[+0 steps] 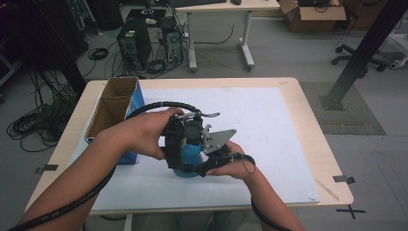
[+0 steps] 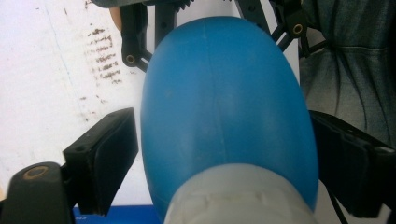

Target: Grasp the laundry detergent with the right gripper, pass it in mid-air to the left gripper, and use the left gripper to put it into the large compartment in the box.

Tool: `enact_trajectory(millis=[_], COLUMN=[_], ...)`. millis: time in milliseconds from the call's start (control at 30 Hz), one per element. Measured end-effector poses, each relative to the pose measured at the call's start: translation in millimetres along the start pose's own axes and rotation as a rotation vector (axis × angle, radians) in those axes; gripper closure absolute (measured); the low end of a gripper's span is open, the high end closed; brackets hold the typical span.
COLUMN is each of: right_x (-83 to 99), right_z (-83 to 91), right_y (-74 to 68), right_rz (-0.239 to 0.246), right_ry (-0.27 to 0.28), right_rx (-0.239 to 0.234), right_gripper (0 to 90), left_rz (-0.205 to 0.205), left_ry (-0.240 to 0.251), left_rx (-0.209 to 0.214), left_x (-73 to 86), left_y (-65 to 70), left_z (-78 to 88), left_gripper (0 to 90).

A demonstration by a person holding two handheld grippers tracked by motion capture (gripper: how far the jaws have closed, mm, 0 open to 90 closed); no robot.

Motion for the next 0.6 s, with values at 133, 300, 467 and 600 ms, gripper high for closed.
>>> enact_trajectory(millis=[133, 300, 467, 600], right_x=[-0.1, -0.8, -1.8, -1.1], right_z=[-0.3, -0.9, -1.6, -1.6], right_y=[0.1, 0.3, -1.5, -0.3], right_rz=[-0.003, -0.001, -0.012, -0.001], right_ry=[-0.001, 0.002, 0.002, -0.001], right_rx=[0.003, 0.003, -0.001, 0.002], right_gripper=[45.1, 45.1, 45.1, 45.1], left_rz=[0.0, -0.01, -0.008, -0.01], left_ry=[-0.001, -0.008, -0.018, -0.018], left_rx=[-0.008, -0.011, -0.009, -0.009], left_x=[0.6, 0.5, 1.4, 2.2], left_y=[0.1, 0.5, 0.8, 1.0], left_z=[0.8, 0.4, 0.2, 0.7], left_gripper=[17.2, 21.0, 25.3, 27.7])
Point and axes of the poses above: each handheld gripper's, and its own axes: z roughly backward along the jaws, x roughly out of its underside, y roughly to its right, the point moved 10 cm from there along -z, roughly forward along the jaws, and after that the axes turned 13 degrees about z, right-handed, at the moved point
